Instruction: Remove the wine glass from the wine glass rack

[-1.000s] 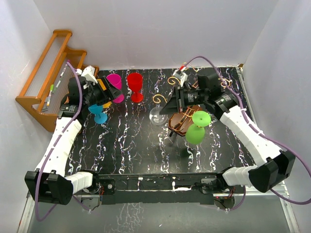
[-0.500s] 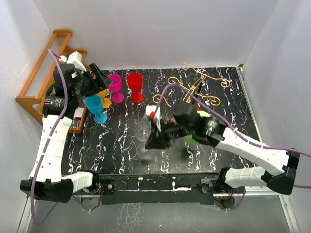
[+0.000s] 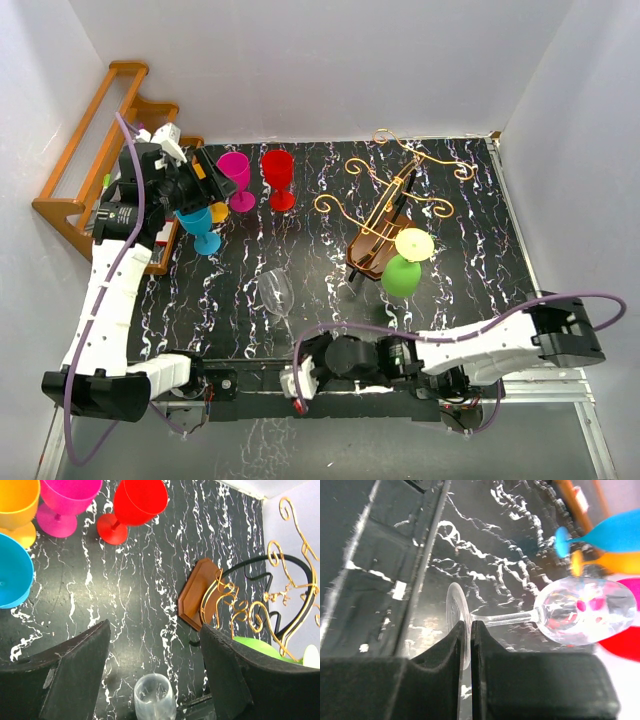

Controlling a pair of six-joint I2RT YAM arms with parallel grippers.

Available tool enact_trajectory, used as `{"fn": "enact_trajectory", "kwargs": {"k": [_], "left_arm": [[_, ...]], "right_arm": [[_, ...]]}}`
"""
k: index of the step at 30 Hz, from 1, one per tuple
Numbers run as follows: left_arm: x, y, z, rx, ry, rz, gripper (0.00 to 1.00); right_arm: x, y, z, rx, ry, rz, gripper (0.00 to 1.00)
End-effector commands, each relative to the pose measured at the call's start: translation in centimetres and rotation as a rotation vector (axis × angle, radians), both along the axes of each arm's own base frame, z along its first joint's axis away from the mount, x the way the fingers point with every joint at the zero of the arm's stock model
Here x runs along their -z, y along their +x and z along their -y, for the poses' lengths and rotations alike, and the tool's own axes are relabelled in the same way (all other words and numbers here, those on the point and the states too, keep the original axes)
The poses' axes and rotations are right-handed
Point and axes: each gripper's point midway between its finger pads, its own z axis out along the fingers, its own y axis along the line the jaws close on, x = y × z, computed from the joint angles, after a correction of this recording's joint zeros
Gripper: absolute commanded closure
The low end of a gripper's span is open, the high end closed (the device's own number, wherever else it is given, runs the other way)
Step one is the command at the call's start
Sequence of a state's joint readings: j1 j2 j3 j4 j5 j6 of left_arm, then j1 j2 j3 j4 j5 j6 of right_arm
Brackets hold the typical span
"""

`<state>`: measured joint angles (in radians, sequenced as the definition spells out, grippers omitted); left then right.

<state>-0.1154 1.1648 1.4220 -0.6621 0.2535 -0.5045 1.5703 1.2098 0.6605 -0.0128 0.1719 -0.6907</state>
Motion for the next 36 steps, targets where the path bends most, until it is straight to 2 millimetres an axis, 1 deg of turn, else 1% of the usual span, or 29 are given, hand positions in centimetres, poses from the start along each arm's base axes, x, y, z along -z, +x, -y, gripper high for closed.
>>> {"fn": "enact_trajectory", "kwargs": {"k": [1,3,5,7,8,12,17,21,24,29,34,36], "left_arm": [[-0.2,-2.1,1.3,0.102,-0.020,0.005,0.30],[-0.1,-2.7,1.6,0.129,-0.030,-0.006,0.30],[-0.1,-3.3,2.1,0.162,-0.045,-0.015,0.31],[-0.2,-4.1,2.7,0.205,-0.064,-0.025,0.31],[-0.3,-4.5,3.1,0.231,-0.075,-0.029,0.32],[0.1,-6.5,4.1,0.327,-0.102,-0.057,0.34],[1.3,-9.1,5.2,0.447,-0.138,-0.114,0.37],[2.9,-10.7,5.4,0.480,-0.135,-0.153,0.43],[4.2,-11.7,5.6,0.503,-0.135,-0.190,0.46],[4.3,-12.6,5.9,0.536,-0.133,-0.187,0.47],[4.7,-13.1,6.2,0.558,-0.118,-0.198,0.47],[4.8,-13.0,6.0,0.548,-0.102,-0.200,0.47]], "right_arm": [[-5.9,2.8,-1.8,0.095,0.241,0.435,0.92],[-5.3,3.2,-1.7,0.099,0.240,0.518,0.92],[-5.5,4.1,-1.2,0.135,0.247,0.626,0.92],[-5.1,4.5,-0.8,0.137,0.225,0.731,0.92],[-5.4,4.6,-0.5,0.139,0.234,0.784,0.92],[-5.5,5.1,-0.3,0.163,0.232,0.879,0.92],[-5.8,5.6,-0.2,0.179,0.224,0.940,0.92],[-5.7,6.0,0.0,0.183,0.208,0.990,0.92],[-5.7,6.0,-0.1,0.175,0.206,1.004,0.92],[-5.6,5.9,-0.3,0.152,0.201,1.022,0.92],[-5.4,6.1,-0.5,0.144,0.195,1.034,0.92],[-5.3,6.1,-0.6,0.141,0.191,1.038,0.92]]}}
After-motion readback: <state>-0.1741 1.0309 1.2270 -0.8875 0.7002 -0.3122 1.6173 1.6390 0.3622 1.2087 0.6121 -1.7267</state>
